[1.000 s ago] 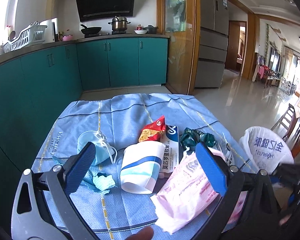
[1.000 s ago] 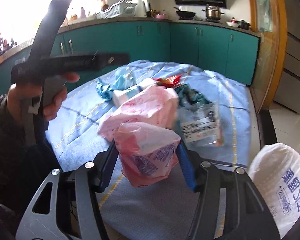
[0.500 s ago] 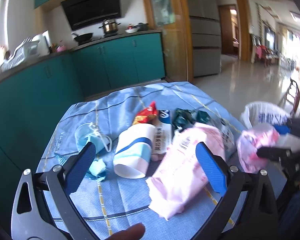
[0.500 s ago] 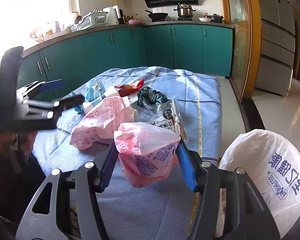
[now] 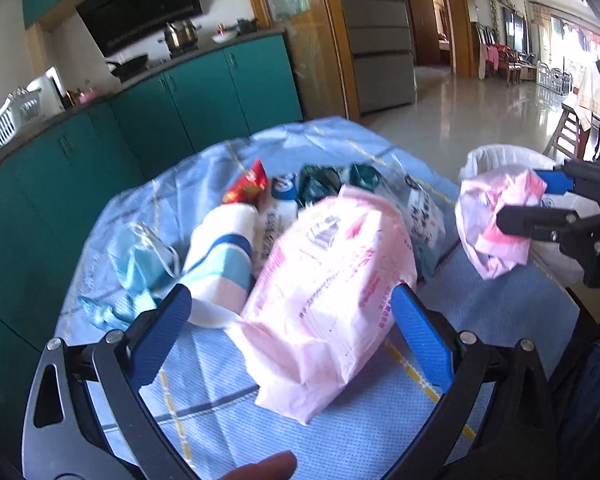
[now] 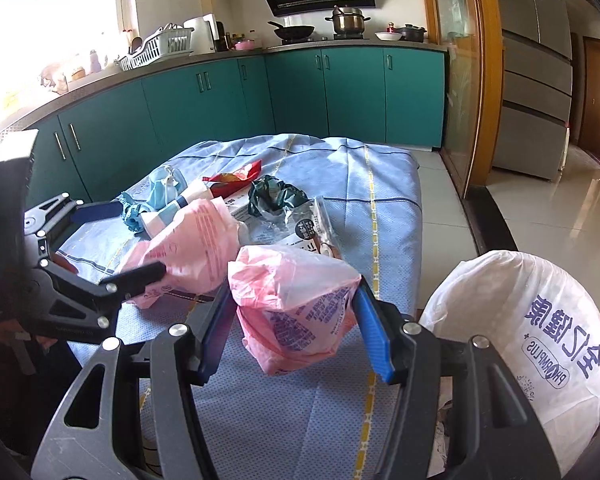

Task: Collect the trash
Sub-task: 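Lift the pink wrapper bag with the right tool while the left tool grasps the large pink bag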

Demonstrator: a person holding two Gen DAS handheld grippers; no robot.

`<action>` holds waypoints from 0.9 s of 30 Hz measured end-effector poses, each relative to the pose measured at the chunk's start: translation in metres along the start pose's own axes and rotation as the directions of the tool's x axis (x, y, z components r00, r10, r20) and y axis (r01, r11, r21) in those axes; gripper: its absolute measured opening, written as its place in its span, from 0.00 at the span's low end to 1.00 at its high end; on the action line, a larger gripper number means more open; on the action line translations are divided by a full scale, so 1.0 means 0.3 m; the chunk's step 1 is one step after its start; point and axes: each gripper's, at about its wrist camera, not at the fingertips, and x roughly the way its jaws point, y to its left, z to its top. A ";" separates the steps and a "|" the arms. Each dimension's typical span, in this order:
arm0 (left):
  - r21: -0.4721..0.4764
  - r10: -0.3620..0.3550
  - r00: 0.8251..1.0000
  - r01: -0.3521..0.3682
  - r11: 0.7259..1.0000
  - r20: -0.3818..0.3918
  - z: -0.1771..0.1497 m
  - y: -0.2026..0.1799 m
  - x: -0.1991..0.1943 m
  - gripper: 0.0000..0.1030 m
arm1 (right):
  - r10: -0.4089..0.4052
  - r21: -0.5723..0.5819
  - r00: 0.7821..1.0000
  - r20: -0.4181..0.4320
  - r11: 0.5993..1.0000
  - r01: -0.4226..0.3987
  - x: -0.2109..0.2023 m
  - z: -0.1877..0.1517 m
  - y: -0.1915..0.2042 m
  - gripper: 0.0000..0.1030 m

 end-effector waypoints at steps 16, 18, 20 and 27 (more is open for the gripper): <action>-0.036 -0.034 0.997 0.032 0.999 -0.064 -0.020 0.001 0.038 0.71 | -0.014 -0.003 1.000 0.010 1.000 0.014 -0.011 -0.002 0.009 0.56; -0.062 -0.065 0.995 0.060 0.996 -0.073 -0.020 0.011 0.042 0.54 | -0.016 -0.003 1.000 0.012 1.000 0.016 -0.014 -0.001 0.006 0.56; -0.090 -0.091 0.993 0.085 0.992 -0.070 -0.020 0.024 0.042 0.47 | -0.019 0.001 1.000 0.013 1.000 0.019 -0.017 -0.003 0.006 0.56; -0.108 -0.131 0.991 0.126 0.986 -0.035 -0.012 0.029 0.022 0.31 | -0.018 0.003 1.000 0.021 1.000 0.018 -0.026 -0.005 0.012 0.56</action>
